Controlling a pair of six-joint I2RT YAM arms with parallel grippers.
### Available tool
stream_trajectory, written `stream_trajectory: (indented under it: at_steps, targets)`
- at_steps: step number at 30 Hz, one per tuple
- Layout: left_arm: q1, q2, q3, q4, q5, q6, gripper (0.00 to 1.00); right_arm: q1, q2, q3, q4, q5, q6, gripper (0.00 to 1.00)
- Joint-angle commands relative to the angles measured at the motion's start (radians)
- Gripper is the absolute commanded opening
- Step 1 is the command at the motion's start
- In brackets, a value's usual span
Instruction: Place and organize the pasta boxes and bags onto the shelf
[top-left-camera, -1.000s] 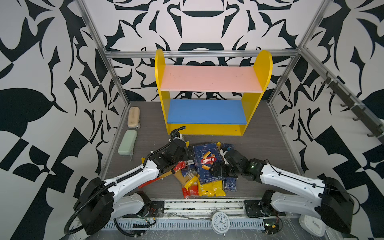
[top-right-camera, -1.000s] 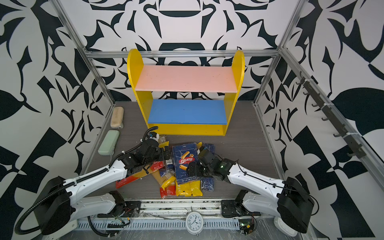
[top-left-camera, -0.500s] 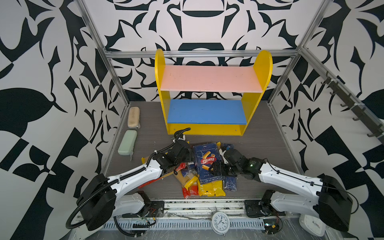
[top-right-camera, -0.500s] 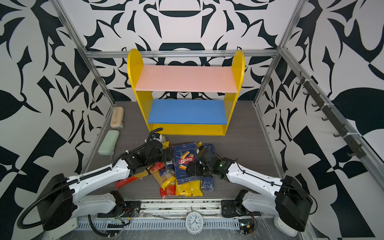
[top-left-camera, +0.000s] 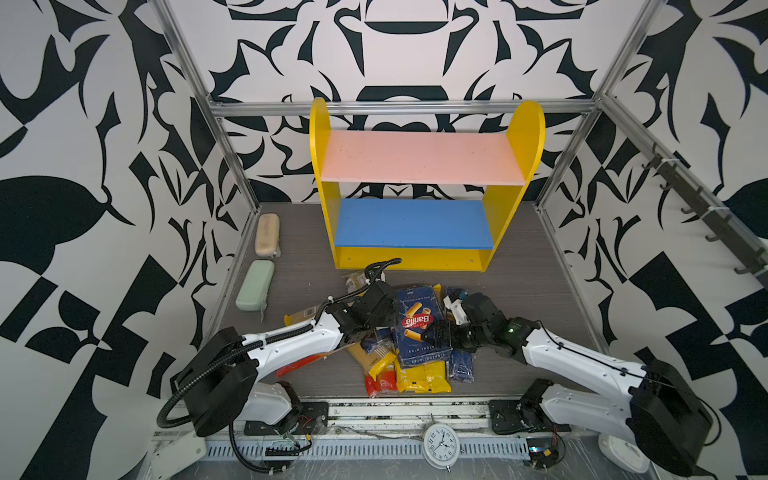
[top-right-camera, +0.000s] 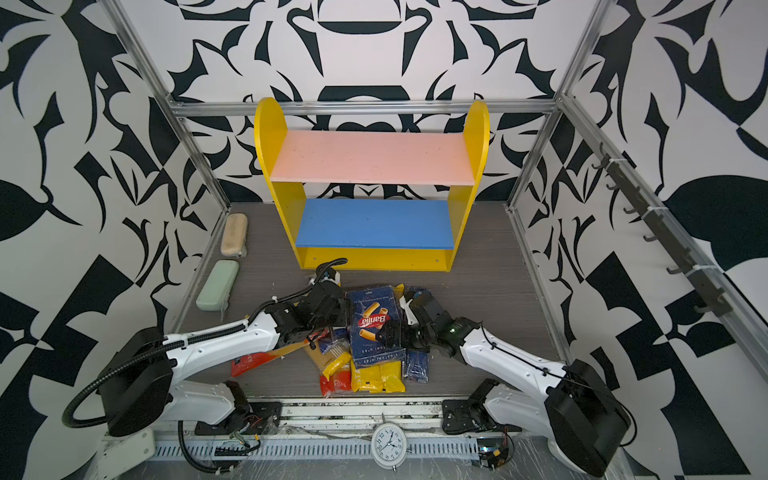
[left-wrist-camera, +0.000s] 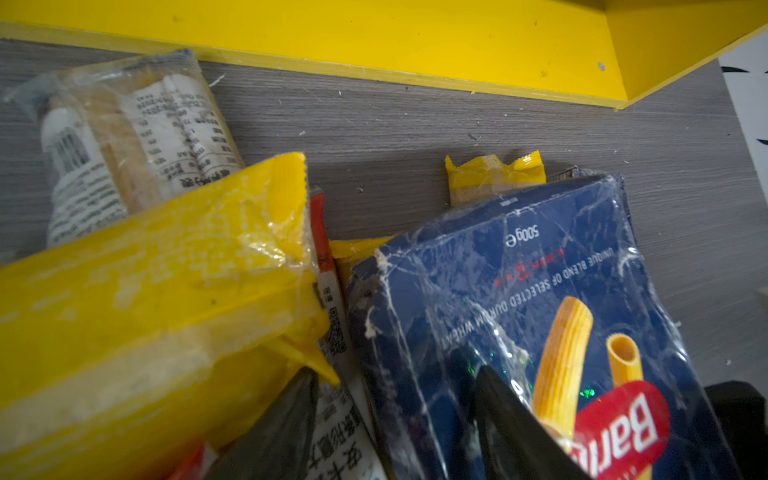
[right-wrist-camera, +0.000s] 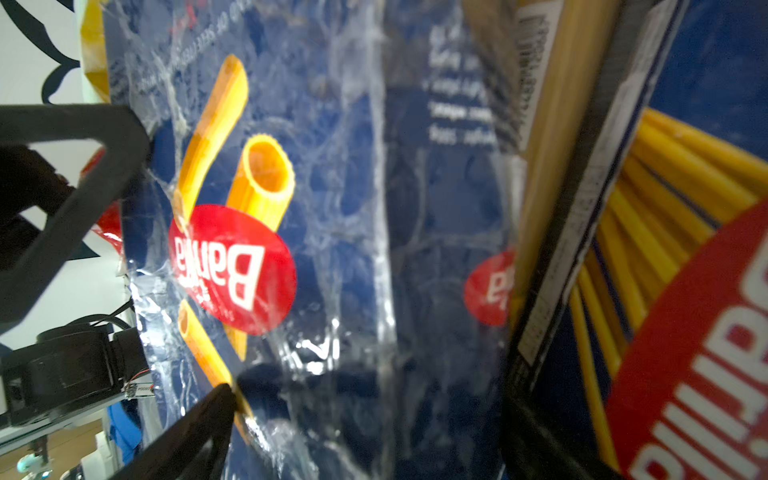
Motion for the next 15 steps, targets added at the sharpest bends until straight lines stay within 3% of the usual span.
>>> stream_trajectory:
  at_steps: [1, 15]
  targets:
    - [-0.003, 0.036, 0.022, -0.003, 0.007, -0.026, 0.61, -0.020, 0.024, -0.043, -0.031, -0.003, -0.035, 0.99]
    - [-0.004, 0.088, 0.014, 0.043, 0.032, -0.051, 0.59, -0.023, 0.111, -0.044, 0.110, -0.111, -0.031, 0.99]
